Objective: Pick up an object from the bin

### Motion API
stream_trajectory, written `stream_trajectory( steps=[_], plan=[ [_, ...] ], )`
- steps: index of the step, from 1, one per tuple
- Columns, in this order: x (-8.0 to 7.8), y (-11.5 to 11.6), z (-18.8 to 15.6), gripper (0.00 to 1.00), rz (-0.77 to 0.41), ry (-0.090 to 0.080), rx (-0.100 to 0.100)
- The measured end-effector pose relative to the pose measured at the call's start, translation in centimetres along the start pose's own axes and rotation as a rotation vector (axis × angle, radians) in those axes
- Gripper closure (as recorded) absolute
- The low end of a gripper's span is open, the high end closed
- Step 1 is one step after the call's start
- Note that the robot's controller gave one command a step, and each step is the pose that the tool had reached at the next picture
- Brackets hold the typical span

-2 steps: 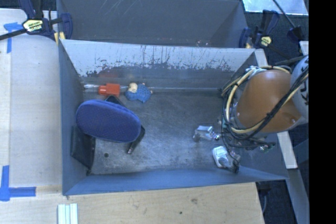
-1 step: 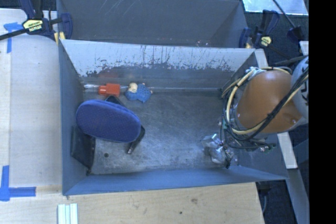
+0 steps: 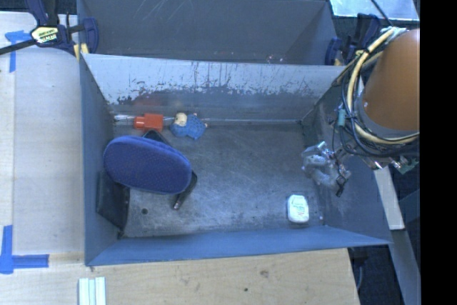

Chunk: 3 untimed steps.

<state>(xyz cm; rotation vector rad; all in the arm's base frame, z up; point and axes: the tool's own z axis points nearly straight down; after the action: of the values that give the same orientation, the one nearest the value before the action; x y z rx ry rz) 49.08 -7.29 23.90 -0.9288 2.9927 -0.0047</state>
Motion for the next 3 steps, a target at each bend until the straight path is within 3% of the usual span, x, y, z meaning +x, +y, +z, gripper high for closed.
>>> stream_trajectory(
  steps=[1,2,3],
  plan=[
    [1.3,-0.9,2.0,1.0,0.007,0.006,-0.005],
    [2.8,-8.5,3.0,1.0,-0.226,0.004,-0.001],
    [-4.4,-11.0,3.2,1.0,-0.47,0.0,-0.003]
  ],
)
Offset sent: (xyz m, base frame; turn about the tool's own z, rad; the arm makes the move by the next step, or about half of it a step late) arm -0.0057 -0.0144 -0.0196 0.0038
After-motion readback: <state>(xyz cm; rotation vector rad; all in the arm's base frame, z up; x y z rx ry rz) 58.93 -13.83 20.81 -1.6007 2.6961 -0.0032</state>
